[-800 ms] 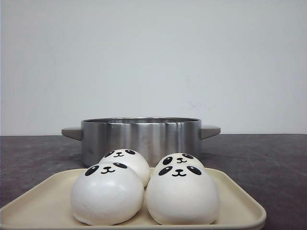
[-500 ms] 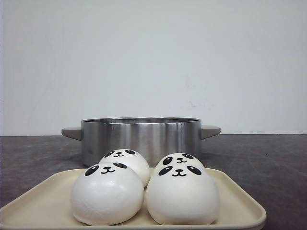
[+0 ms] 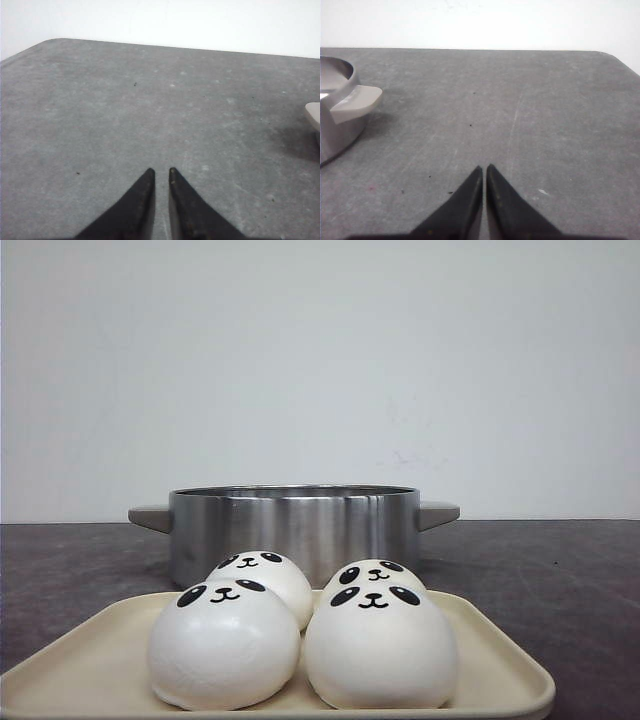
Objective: Steam buns
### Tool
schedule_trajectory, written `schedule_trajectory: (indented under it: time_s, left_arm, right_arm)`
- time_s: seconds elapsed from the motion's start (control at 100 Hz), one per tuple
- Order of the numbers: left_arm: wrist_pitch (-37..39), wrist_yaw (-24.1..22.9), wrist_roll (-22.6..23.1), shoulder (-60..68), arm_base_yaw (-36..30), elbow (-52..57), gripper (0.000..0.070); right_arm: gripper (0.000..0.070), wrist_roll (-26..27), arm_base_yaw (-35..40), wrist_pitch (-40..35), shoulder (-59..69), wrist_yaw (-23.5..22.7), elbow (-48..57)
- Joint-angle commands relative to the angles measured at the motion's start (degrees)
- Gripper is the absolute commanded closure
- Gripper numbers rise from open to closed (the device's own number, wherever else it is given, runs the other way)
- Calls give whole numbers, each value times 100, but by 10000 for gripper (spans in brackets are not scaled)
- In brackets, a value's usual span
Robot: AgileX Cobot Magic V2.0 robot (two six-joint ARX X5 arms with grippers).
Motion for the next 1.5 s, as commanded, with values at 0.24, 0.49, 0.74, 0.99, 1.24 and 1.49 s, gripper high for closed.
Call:
schedule_trajectory:
  time_s: [0.24, 0.49, 0.74, 0.99, 1.24, 1.49]
  left_arm:
    - [-31, 15, -7, 2, 4, -105, 700]
    - [-31, 15, -7, 2, 4, -105, 700]
    - [-7, 37, -57, 2, 4, -101, 700]
    - [273, 1016, -3128, 2, 4, 4, 700]
    - [181, 2457, -3904, 13, 2, 389, 693]
    - [-343, 2461, -2594, 1021, -37, 2232, 692]
  right_arm:
    - [694, 44, 17, 55, 0, 2, -11]
    - [694, -472, 13, 55, 0, 326, -13]
    - [694, -348, 13, 116, 0, 273, -11]
    - [694, 1781, 17, 1222, 0, -697, -7]
    - [696, 2964, 17, 1521, 17, -1397, 367]
    - [696, 1860, 72, -153, 1250, -1384, 2330]
